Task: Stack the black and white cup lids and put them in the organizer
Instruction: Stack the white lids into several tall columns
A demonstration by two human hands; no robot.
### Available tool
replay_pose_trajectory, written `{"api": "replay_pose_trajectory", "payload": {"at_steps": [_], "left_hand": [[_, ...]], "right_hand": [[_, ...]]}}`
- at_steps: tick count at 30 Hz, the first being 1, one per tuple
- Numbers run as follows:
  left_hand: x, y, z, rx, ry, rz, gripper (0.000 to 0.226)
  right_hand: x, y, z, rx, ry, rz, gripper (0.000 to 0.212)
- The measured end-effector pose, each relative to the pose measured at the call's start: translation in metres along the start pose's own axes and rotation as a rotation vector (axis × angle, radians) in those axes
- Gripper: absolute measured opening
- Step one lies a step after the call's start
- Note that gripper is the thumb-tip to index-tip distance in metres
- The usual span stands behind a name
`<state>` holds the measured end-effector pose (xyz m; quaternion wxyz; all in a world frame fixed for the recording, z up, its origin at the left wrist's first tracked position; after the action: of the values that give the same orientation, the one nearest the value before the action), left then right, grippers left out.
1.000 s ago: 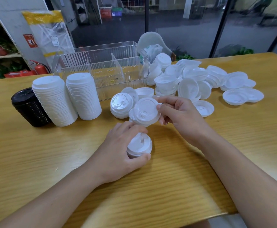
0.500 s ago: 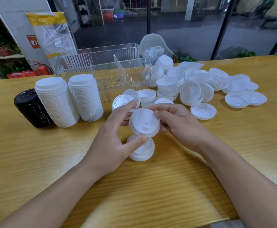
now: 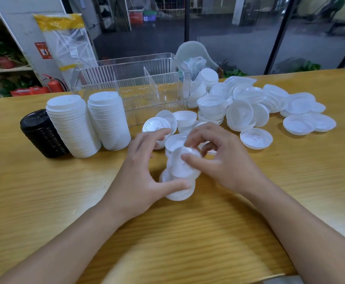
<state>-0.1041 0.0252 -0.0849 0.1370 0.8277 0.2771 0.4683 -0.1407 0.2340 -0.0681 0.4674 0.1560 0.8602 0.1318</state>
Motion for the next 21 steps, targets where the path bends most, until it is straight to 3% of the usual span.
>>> {"api": "replay_pose_trajectory", "payload": {"at_steps": [2,4,11,18,21], "left_hand": [[-0.006,0.001,0.008,-0.144,0.058,0.023,0.118],[-0.009,-0.001,0.012,-0.219,0.031,-0.03,0.117],[-0.005,-0.007,0.012,-0.238,-0.093,-0.101,0.081],[-0.011,-0.007,0.013,-0.176,-0.052,-0.14,0.084],[-0.012,-0.008,0.014,-0.212,-0.043,-0.14,0.092]], "right_hand": [[0.01,0.006,0.002,-0.016,-0.019,0.008,0.016],[0.015,0.006,0.006,-0.06,-0.015,0.043,0.016],[0.01,-0.001,0.01,-0.116,0.048,0.114,0.01],[0.004,-0.006,0.018,-0.205,0.035,0.248,0.055],[0.004,-0.012,0.02,-0.235,0.061,0.307,0.061]]}}
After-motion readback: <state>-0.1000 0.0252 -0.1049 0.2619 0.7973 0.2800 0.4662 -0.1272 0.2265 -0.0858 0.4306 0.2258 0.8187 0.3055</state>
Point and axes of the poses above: each hand's wrist, its own z-axis away from the middle knuckle, its own y-axis out of the back of the hand, x = y × z, the point moved 5 cm from there along -z, towards the middle knuckle, and after that the axes turned 15 degrees about x, right-handed, at the moved point
